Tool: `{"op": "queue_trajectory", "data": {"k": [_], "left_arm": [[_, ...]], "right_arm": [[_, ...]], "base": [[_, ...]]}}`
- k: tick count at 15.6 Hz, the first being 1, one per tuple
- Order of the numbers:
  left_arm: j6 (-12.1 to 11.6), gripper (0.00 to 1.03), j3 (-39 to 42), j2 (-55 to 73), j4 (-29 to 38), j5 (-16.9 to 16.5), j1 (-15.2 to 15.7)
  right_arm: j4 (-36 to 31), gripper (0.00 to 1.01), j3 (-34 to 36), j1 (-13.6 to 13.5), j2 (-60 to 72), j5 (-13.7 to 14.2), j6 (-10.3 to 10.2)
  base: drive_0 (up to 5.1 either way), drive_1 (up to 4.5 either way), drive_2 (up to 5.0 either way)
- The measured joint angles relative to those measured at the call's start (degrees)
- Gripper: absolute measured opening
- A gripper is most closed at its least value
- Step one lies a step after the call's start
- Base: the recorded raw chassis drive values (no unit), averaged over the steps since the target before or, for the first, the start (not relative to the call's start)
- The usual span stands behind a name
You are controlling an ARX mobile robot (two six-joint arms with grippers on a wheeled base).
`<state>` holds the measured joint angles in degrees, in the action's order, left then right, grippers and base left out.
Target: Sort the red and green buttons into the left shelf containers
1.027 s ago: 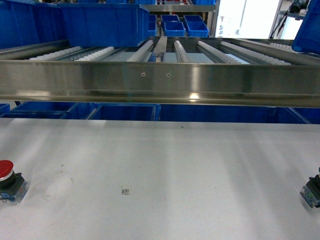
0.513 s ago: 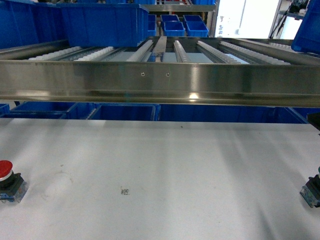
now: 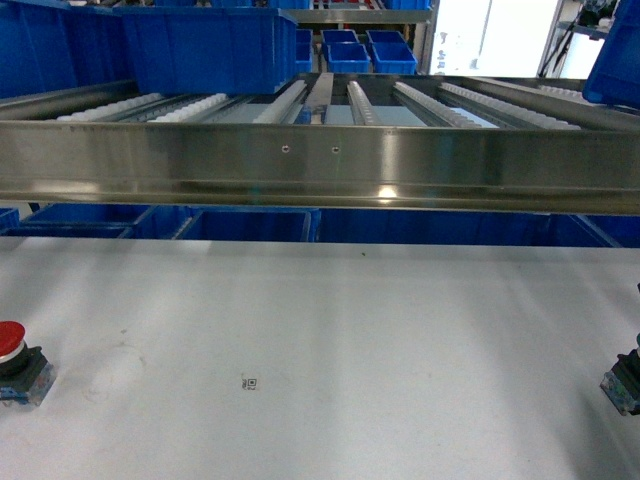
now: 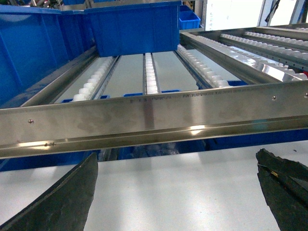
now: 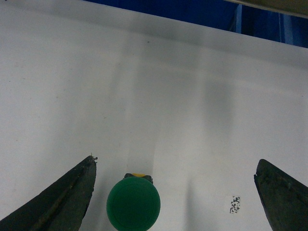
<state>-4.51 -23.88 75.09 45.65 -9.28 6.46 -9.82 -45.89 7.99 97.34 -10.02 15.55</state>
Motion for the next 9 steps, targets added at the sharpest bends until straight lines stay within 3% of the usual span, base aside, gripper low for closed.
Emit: {"op": "queue_trajectory", "data": {"k": [4, 9], "left_arm": [[0.0, 0.98, 0.0, 0.0, 0.0, 0.0, 0.0], [0.0, 0.98, 0.0, 0.0, 0.0, 0.0, 0.0]], "right_arm": [[-0.2, 0.98, 1.8, 0.3, 1.0, -3.7, 0.0], [1.7, 0.98, 1.5, -0.1, 6.1, -3.5, 0.2]], "base": [[0.0, 0.0, 0.0], [0.0, 0.0, 0.0]]}}
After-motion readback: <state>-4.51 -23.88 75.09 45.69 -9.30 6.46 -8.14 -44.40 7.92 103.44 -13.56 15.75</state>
